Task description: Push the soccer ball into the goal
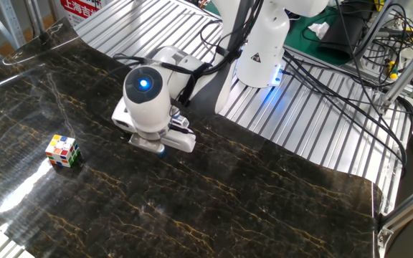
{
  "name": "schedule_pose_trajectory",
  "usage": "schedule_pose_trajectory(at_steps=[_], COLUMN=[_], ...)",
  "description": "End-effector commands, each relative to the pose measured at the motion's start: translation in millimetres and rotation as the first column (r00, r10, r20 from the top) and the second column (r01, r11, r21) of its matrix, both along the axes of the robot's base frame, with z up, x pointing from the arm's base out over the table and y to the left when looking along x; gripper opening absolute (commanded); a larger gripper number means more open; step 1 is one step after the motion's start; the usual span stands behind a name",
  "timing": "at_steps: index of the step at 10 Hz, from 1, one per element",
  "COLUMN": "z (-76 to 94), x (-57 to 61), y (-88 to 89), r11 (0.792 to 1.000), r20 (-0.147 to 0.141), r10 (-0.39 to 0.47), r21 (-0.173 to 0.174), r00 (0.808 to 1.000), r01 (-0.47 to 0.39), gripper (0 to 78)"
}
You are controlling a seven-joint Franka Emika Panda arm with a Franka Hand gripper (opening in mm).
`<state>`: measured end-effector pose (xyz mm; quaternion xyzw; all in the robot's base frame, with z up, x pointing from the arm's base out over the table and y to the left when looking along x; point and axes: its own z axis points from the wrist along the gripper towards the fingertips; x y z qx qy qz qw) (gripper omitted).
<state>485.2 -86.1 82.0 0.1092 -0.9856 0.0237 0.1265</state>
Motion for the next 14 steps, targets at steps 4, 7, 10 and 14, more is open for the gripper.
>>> schedule_pose_trajectory(at_steps=[4, 7, 10, 14], z=[-23.6, -14.2, -6.7, -9.1], x=[-12.8, -18.7, -19.3, -25.0], y=[-8.0, -22.9, -24.8, -21.8], r11=[0.999, 0.998, 0.998, 0.998], r20=[-0.041, -0.067, -0.063, -0.081], r10=[0.006, 0.002, -0.005, -0.003], r21=[-0.054, -0.065, -0.068, -0.066], r00=[0.999, 0.998, 0.998, 0.997], r01=[-0.009, -0.007, 0.0, -0.002], gripper=[0.0, 0.0, 0.0, 0.0])
